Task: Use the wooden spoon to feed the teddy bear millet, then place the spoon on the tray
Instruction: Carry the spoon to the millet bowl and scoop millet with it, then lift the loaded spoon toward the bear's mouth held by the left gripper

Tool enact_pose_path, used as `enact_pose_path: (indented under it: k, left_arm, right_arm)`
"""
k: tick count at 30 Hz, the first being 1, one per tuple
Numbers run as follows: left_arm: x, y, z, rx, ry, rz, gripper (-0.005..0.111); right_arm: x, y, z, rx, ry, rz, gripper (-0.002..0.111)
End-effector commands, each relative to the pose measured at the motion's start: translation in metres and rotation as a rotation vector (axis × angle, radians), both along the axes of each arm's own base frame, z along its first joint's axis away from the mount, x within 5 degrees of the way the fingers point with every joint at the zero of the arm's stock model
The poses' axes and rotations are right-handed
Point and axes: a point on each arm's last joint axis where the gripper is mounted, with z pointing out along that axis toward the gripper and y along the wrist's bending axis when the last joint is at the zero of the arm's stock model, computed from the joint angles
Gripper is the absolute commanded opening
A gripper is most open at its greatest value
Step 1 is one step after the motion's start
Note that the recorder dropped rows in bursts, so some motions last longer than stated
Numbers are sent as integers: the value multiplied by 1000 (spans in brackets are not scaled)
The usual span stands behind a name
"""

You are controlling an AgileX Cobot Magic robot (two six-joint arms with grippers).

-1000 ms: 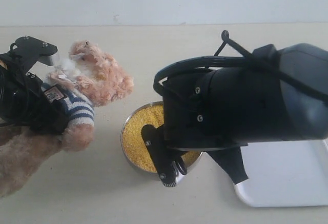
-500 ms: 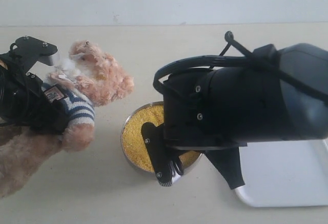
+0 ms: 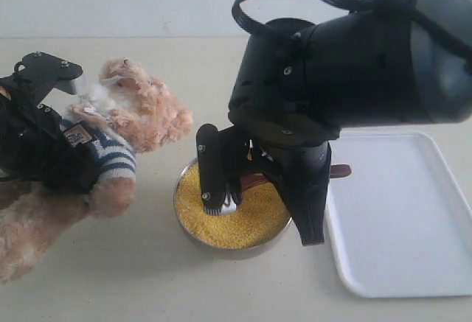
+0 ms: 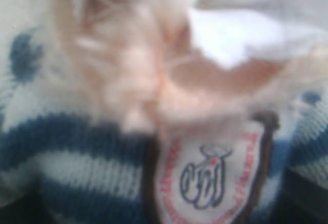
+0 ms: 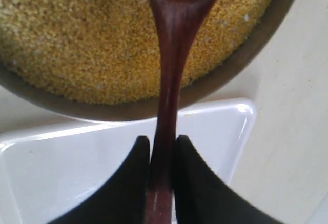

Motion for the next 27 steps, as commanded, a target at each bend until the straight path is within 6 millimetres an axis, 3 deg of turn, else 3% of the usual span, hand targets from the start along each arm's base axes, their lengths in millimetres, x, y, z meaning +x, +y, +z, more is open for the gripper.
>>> enact_pose_path:
  k: [1,17,27]
  left_arm:
    - [2,-1,5,-13,-28,6,4]
    - [2,-1,5,-12,-29,3,4]
    - [2,-1,5,-12,-29,3,4]
  right_arm:
    - [-3,-1,6,2,47,14,0]
    - [5,-26,1,98,326,-216,0]
    - [26,-22,39,322,459,-413,0]
